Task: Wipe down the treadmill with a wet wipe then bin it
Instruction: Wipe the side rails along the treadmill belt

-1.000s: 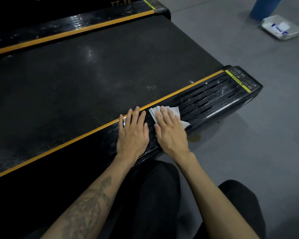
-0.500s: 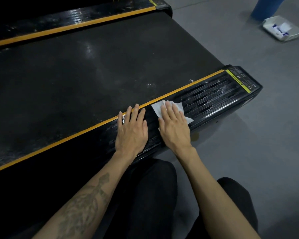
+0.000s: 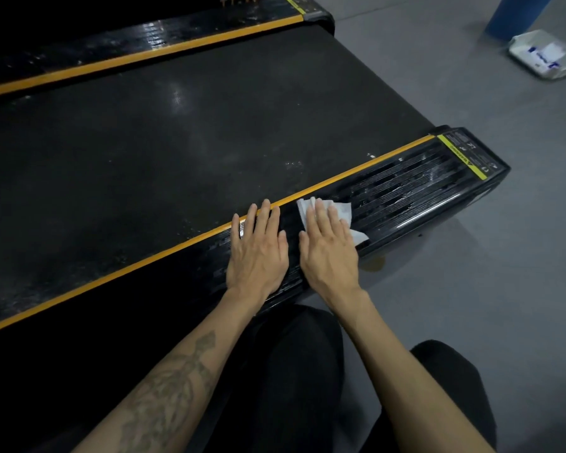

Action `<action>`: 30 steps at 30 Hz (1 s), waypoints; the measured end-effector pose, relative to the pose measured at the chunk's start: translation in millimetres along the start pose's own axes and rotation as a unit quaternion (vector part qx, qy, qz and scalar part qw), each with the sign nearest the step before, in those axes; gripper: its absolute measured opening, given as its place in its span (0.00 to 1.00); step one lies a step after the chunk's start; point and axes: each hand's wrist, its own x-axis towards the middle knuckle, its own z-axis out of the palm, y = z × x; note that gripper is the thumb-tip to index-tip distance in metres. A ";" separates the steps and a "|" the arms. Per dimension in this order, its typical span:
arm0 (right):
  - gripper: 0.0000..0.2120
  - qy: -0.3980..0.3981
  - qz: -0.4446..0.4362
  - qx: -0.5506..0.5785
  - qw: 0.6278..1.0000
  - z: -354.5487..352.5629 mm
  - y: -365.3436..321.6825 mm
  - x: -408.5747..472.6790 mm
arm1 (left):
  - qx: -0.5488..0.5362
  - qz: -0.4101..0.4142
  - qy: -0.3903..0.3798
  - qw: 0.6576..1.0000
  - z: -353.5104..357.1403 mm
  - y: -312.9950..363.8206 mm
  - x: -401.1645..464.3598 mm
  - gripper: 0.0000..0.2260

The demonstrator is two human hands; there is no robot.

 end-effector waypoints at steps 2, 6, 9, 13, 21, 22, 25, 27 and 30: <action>0.33 -0.015 -0.031 0.001 0.999 -1.7 -3.1 9.0 | 0.000 -0.001 0.000 1.000 -0.1 0.7 0.6 0.25; 0.34 -0.010 -0.028 -0.003 1.000 -5.2 12.5 24.7 | 0.005 0.002 0.007 1.000 1.0 0.6 0.5 0.24; 0.32 0.013 0.009 0.004 1.000 -3.7 9.1 6.7 | 0.005 0.003 0.005 1.000 1.3 0.6 0.6 0.24; 0.32 -0.016 -0.035 0.010 0.999 -4.3 0.0 15.9 | 0.001 0.001 0.004 1.000 0.7 1.6 1.9 0.24; 0.32 -0.003 -0.003 0.000 1.000 -1.4 5.9 17.6 | 0.002 0.003 0.015 1.000 2.5 0.6 2.4 0.24; 0.33 -0.014 -0.011 0.006 1.000 -1.1 1.4 18.0 | 0.002 0.003 0.016 1.000 2.6 0.6 2.8 0.25; 0.35 -0.039 -0.050 0.006 0.998 -6.8 2.1 34.5 | 0.005 0.004 0.015 1.000 2.8 1.7 2.6 0.24; 0.36 -0.047 -0.060 -0.011 0.997 -9.4 13.0 45.3 | 0.005 0.004 0.020 1.000 3.0 1.7 3.2 0.23; 0.33 -0.003 -0.016 -0.002 1.000 -9.0 15.1 35.5 | 0.002 0.003 0.022 1.000 4.0 0.9 3.2 0.23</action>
